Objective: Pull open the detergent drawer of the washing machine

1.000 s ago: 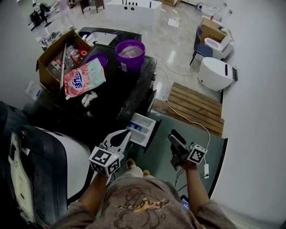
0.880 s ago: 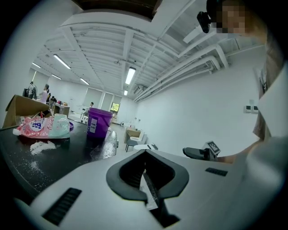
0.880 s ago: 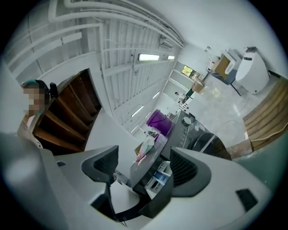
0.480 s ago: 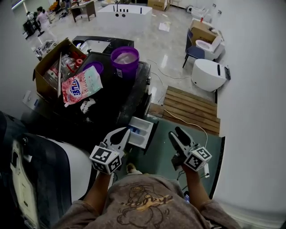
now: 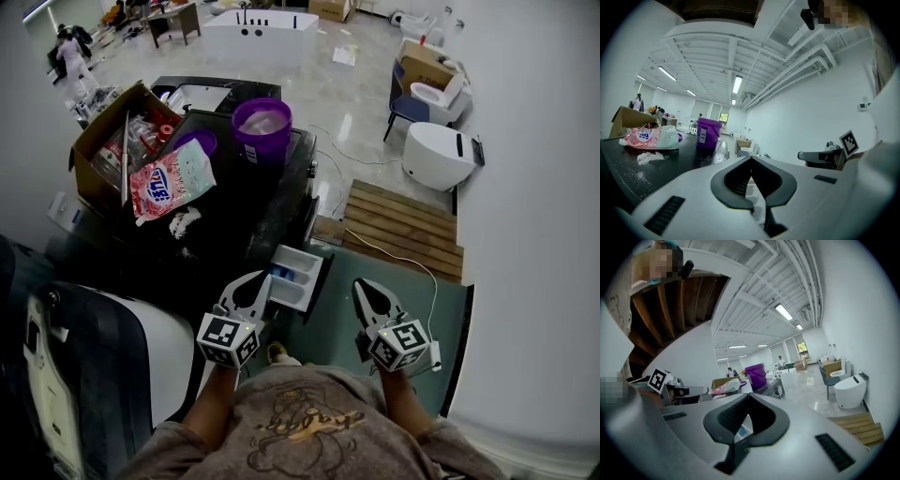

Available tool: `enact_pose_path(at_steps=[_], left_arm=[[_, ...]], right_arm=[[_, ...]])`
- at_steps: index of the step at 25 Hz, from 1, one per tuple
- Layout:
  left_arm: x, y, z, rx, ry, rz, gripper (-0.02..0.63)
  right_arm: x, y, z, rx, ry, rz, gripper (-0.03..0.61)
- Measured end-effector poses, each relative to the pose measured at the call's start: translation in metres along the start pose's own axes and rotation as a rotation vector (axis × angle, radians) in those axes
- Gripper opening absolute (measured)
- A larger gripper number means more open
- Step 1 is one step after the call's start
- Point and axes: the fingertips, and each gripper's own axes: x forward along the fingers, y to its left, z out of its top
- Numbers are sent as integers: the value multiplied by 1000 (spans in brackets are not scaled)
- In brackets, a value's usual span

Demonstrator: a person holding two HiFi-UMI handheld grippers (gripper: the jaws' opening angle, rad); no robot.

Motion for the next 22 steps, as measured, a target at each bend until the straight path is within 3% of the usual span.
enact_pose_path(at_steps=[9, 22], left_arm=[[-4, 0, -15, -10, 21, 17, 21], [-11, -2, -15, -26, 12, 26, 21]], right_arm=[[-1, -9, -24, -32, 32, -58, 3], [-6, -8, -38, -86, 60, -54, 2]])
